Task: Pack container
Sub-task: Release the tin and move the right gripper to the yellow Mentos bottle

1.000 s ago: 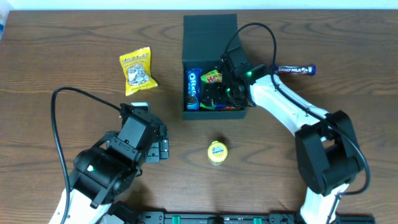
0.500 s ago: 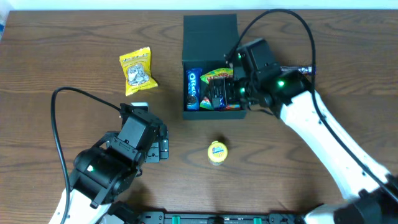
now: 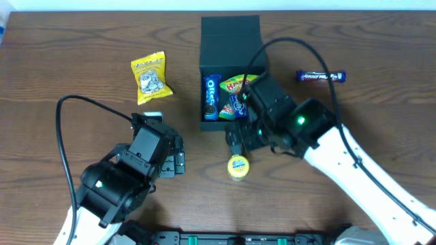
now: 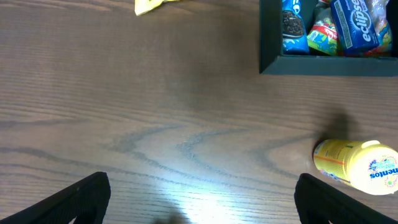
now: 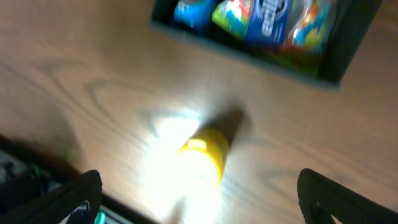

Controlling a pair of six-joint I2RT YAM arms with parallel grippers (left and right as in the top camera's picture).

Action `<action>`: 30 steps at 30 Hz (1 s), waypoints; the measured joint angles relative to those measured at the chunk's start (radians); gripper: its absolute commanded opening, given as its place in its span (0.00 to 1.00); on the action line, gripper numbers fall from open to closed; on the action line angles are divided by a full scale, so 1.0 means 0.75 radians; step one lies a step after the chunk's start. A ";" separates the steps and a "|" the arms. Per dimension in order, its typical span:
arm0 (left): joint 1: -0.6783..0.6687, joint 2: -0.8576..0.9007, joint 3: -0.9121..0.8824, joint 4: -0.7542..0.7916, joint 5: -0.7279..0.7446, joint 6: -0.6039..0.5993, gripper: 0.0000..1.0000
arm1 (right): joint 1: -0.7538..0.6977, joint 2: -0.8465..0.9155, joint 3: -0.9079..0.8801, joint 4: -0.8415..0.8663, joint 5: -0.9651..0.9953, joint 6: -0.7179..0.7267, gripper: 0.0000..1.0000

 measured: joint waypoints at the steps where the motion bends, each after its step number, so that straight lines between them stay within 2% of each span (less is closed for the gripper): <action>1: 0.000 0.000 0.000 0.000 0.000 0.000 0.95 | 0.023 -0.016 -0.020 -0.010 0.009 0.000 0.99; 8: 0.000 0.000 0.000 0.000 0.000 0.000 0.95 | 0.157 -0.170 -0.258 -0.002 0.052 0.001 0.99; 17: 0.000 0.000 0.000 -0.001 -0.001 0.000 0.95 | 0.270 -0.252 -0.581 0.265 0.139 -0.074 0.99; 30: 0.000 0.000 0.000 -0.001 0.000 0.000 0.95 | 0.274 -0.066 -0.613 0.494 0.199 -0.228 0.99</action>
